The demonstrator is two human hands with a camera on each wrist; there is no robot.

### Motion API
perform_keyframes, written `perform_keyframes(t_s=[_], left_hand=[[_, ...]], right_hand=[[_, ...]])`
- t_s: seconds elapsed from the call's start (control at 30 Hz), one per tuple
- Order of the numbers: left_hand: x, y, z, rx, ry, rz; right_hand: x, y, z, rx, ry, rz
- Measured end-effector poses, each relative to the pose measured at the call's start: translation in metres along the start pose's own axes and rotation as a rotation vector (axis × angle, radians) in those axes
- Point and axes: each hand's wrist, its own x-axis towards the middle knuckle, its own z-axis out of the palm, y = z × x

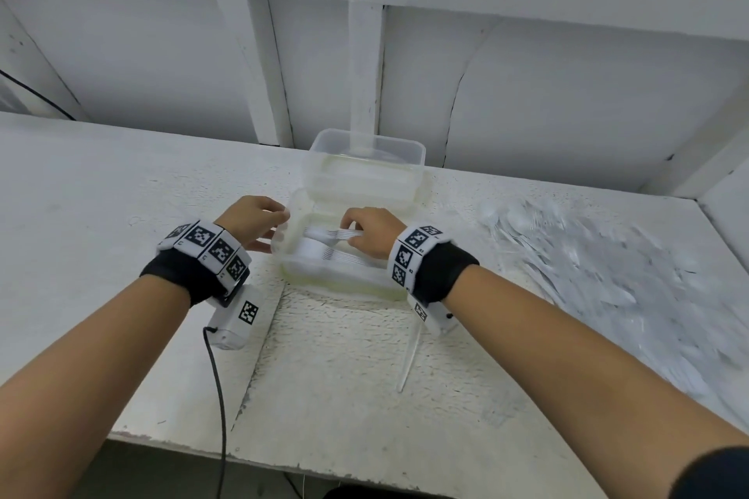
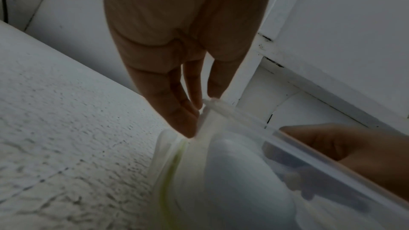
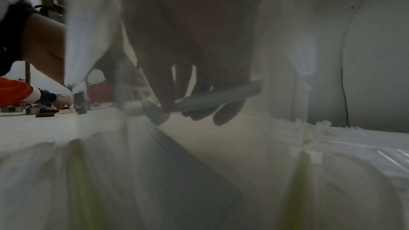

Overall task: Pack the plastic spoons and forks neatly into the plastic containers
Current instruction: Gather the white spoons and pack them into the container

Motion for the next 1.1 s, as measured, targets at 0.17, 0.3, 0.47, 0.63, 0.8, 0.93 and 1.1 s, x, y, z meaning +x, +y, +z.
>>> perform_keyframes(t_s=[0.17, 0.3, 0.47, 0.63, 0.8, 0.93, 1.1], left_hand=[[0.001, -0.001, 0.001, -0.026, 0.012, 0.014], [0.001, -0.001, 0.001, -0.025, 0.012, 0.018], [0.001, -0.002, 0.001, -0.027, 0.012, 0.015], [0.000, 0.000, 0.002, 0.001, 0.024, 0.016], [-0.003, 0.003, 0.000, 0.139, 0.098, 0.048], [-0.017, 0.026, 0.007, 0.274, 0.283, 0.258], [-0.054, 0.074, 0.051, 0.204, 0.219, 0.514]], right_hand=[[-0.004, 0.003, 0.004, 0.077, -0.041, 0.034], [-0.006, 0.003, 0.002, 0.118, -0.067, 0.038], [-0.006, 0.002, 0.004, 0.135, -0.031, 0.047], [-0.007, 0.004, 0.003, 0.076, -0.061, 0.045], [-0.009, 0.007, 0.000, -0.019, -0.073, 0.018], [-0.027, 0.010, -0.018, -0.056, -0.014, -0.075], [-0.081, 0.038, -0.059, 0.014, 0.169, -0.126]])
